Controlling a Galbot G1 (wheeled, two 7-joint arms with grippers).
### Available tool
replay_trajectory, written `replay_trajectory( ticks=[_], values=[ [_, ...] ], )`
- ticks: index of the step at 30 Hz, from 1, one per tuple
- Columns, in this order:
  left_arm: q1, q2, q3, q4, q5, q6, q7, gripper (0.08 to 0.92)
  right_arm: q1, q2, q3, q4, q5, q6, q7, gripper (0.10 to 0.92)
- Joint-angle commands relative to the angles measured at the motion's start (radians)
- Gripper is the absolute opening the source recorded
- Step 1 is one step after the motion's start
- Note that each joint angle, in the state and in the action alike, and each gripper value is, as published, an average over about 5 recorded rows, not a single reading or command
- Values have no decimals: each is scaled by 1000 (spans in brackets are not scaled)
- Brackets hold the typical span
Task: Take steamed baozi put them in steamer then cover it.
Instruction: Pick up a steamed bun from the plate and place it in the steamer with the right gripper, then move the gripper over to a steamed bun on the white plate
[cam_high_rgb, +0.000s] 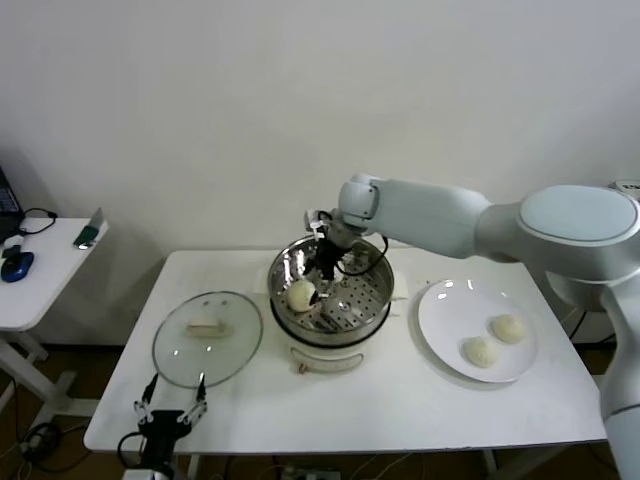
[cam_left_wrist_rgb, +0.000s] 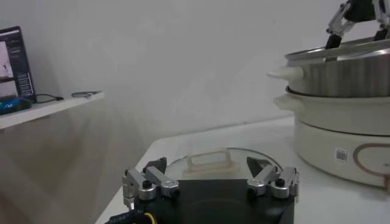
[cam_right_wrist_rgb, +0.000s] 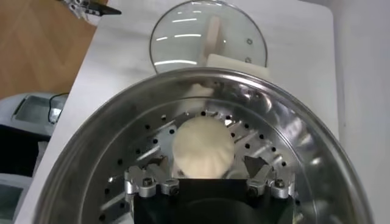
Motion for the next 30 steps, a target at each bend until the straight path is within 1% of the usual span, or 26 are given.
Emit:
replay_trajectory(
  ticks=[1,5,9,14,19,25,30],
  values=[
    [-4,1,2,-6,-16,11,-2,823,149,-189,-2,108,-23,16,-65,823],
    [-6,2,3,-6,-11,14,-2,823,208,-326,-24,190,-75,32,-86,823],
    [-8,3,6,-7,-3,18,-2,823,219,-462,-30,252,-200,52,-105,823],
    [-18,5,8,-12,5,29,-1,823,156,-616,-3,290,-367,67,-114,823],
    [-19,6,3,-14,12,34,-1,823,5,-746,73,294,-526,80,-118,823],
    [-12,6,-4,-10,18,37,-1,823,-185,-830,173,290,-652,103,-120,823],
    [-8,6,-11,-15,22,42,-1,823,-300,-832,253,263,-711,121,-116,823]
  ],
)
